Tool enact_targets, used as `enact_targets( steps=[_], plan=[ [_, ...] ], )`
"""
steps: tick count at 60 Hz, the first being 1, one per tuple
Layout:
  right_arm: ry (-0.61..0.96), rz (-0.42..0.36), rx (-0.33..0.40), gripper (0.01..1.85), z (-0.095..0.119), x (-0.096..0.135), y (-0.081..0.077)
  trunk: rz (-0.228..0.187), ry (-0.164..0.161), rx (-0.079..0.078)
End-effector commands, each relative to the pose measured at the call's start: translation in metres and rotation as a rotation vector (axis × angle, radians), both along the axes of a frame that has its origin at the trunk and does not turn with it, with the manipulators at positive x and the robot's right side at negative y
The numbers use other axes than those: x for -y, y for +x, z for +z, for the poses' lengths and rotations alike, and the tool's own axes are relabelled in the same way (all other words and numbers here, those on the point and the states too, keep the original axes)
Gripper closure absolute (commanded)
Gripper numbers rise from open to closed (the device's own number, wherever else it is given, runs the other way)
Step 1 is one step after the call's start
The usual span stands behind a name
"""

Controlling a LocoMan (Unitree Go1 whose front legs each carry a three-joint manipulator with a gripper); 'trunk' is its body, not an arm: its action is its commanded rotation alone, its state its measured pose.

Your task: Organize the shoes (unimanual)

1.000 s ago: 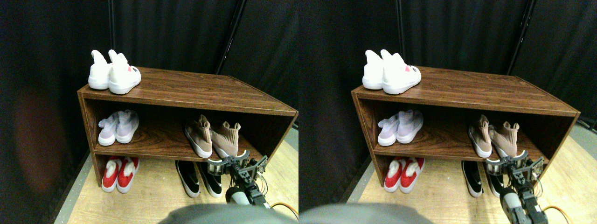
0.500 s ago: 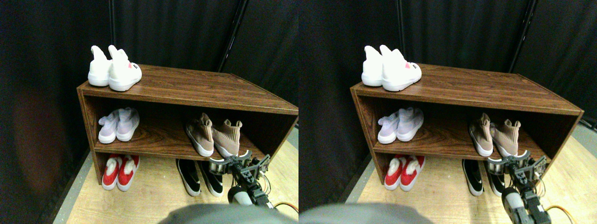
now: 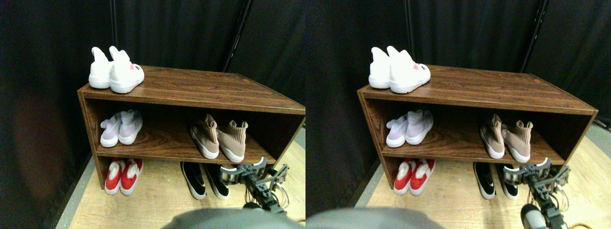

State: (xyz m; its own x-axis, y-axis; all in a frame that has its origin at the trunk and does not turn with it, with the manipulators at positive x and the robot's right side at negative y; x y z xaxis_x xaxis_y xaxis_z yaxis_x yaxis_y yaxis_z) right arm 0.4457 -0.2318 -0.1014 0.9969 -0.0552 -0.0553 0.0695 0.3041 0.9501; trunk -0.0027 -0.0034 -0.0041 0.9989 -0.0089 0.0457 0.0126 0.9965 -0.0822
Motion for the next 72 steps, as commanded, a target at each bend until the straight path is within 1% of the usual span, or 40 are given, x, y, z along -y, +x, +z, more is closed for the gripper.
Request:
enact_targets(
  steps=[1,3,4,6,9,12,13,16,18,20,21,25,26,29,31,33,35,38,41,42,44,45,46,47,48,49,50,53,55,57,59,63,65,70,72],
  plan=[
    [-0.035,0.056,0.109,0.33,0.017,0.006,-0.015,0.000,-0.011,-0.009],
    [-0.036,0.056,0.116,0.32,0.018,0.009,-0.020,0.000,-0.011,-0.009],
    [-0.040,0.058,0.121,0.33,0.019,0.011,-0.023,-0.007,-0.008,-0.006],
    [-0.046,0.060,0.124,0.34,0.020,0.012,-0.025,-0.007,-0.008,-0.006],
    [-0.113,0.056,0.150,0.33,0.025,0.019,-0.034,-0.012,-0.004,-0.004],
    [-0.152,0.070,0.162,0.33,0.028,0.023,-0.037,-0.012,-0.004,-0.004],
    [-0.147,0.056,0.166,0.32,0.029,0.025,-0.039,-0.017,0.000,-0.004],
    [-0.150,0.045,0.171,0.30,0.033,0.031,-0.044,-0.017,0.000,-0.004],
    [-0.147,0.048,0.173,0.31,0.034,0.032,-0.044,-0.017,0.000,-0.004],
    [-0.142,0.027,0.175,0.28,0.038,0.038,-0.047,-0.017,0.000,-0.004],
    [-0.145,0.029,0.177,0.29,0.040,0.041,-0.046,-0.023,0.001,-0.001],
    [-0.156,0.031,0.186,0.33,0.044,0.048,-0.047,-0.023,0.001,-0.001],
    [-0.171,0.019,0.196,0.36,0.047,0.051,-0.048,-0.023,0.001,-0.001],
    [-0.204,0.002,0.206,0.37,0.049,0.054,-0.049,-0.024,-0.001,-0.001],
    [-0.213,-0.042,0.217,0.38,0.052,0.057,-0.050,-0.024,-0.001,-0.001],
    [-0.233,-0.042,0.225,0.41,0.055,0.059,-0.050,-0.024,-0.001,-0.001],
    [-0.199,-0.046,0.236,0.49,0.057,0.062,-0.047,-0.024,-0.001,-0.001],
    [-0.175,-0.056,0.231,0.53,0.059,0.066,-0.044,-0.021,-0.003,-0.002],
    [-0.152,-0.069,0.240,0.68,0.061,0.068,-0.039,-0.021,-0.003,-0.002],
    [-0.149,-0.086,0.244,0.80,0.062,0.070,-0.036,-0.021,-0.003,-0.002],
    [-0.130,-0.124,0.255,1.15,0.062,0.073,-0.030,-0.021,-0.003,-0.002],
    [-0.133,-0.128,0.255,1.24,0.063,0.074,-0.028,-0.021,-0.003,-0.002],
    [-0.133,-0.128,0.255,1.24,0.063,0.074,-0.028,-0.016,-0.008,-0.004],
    [-0.102,-0.170,0.248,1.60,0.064,0.077,-0.023,-0.016,-0.008,-0.004],
    [-0.102,-0.170,0.248,1.60,0.064,0.077,-0.023,-0.016,-0.008,-0.004],
    [-0.094,-0.179,0.247,1.68,0.064,0.078,-0.021,-0.016,-0.008,-0.004],
    [-0.083,-0.194,0.246,1.80,0.065,0.078,-0.019,-0.015,-0.008,-0.004],
    [-0.094,-0.201,0.246,1.80,0.065,0.080,-0.010,-0.015,-0.008,-0.004],
    [-0.135,-0.222,0.239,1.80,0.064,0.082,-0.003,-0.012,-0.010,-0.004],
    [-0.170,-0.229,0.237,1.80,0.064,0.083,0.001,-0.009,-0.012,-0.003],
    [-0.172,-0.229,0.235,1.80,0.063,0.084,0.003,-0.009,-0.012,-0.003],
    [-0.154,-0.240,0.226,1.80,0.061,0.086,0.012,-0.003,-0.014,-0.005],
    [-0.140,-0.269,0.215,1.80,0.059,0.087,0.017,-0.003,-0.014,-0.005],
    [-0.116,-0.285,0.205,1.80,0.056,0.090,0.027,-0.001,-0.015,-0.007],
    [-0.107,-0.265,0.192,1.80,0.054,0.091,0.030,0.000,-0.015,-0.008]
  ],
)
